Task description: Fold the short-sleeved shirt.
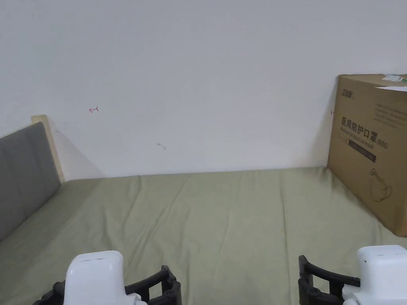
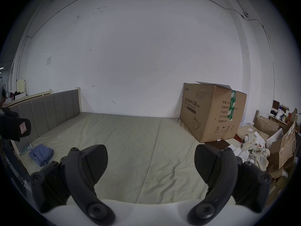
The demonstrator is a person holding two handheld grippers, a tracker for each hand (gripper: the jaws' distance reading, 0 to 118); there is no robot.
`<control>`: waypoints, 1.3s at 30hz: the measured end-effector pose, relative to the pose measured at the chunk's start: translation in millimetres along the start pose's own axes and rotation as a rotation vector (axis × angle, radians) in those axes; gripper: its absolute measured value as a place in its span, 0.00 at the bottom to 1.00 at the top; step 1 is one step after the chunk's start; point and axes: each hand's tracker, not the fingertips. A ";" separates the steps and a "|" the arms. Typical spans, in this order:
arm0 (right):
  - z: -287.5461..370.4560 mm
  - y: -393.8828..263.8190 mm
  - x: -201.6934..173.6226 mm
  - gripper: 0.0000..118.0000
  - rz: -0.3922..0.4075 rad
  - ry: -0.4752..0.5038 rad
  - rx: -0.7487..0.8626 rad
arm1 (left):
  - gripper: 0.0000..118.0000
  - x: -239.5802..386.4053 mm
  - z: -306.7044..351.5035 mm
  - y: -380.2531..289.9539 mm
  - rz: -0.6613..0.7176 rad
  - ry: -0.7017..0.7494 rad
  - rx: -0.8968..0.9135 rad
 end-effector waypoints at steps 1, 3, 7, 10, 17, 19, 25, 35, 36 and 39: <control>-0.3 -0.2 -0.7 0.93 0.003 0.002 -0.002 | 0.95 -1.2 -0.9 -0.7 0.005 -0.009 -0.002; -1.2 -0.8 -2.5 0.93 0.008 0.003 -0.008 | 0.95 -0.3 -2.0 -2.1 -0.002 0.002 0.003; -1.7 -1.5 -3.5 0.93 0.001 0.015 -0.015 | 0.95 4.1 -1.6 -0.3 -0.033 0.016 -0.011; -2.1 -1.7 -4.5 0.93 0.005 0.020 -0.021 | 0.95 1.4 0.3 -0.4 0.006 -0.050 -0.001; -0.5 -1.7 -4.0 0.93 0.007 0.024 -0.022 | 0.95 0.1 2.4 2.0 0.007 -0.033 0.013; -0.8 -1.4 -3.6 0.93 0.002 0.026 -0.022 | 0.95 -0.5 3.0 2.8 0.006 -0.030 0.014; -0.4 -2.8 -2.9 0.93 0.007 0.025 -0.023 | 0.95 -3.0 3.4 3.7 0.020 -0.035 0.014; -2.5 -5.2 -2.4 0.93 0.008 0.030 -0.040 | 0.95 -0.2 3.5 2.4 -0.001 -0.041 0.005; -2.6 -5.3 -2.3 0.93 0.006 0.031 -0.042 | 0.95 -0.3 3.4 2.4 0.001 -0.043 0.005; -3.1 -5.3 -1.6 0.93 -0.002 0.031 -0.045 | 0.95 -0.4 3.0 2.6 0.005 -0.046 0.000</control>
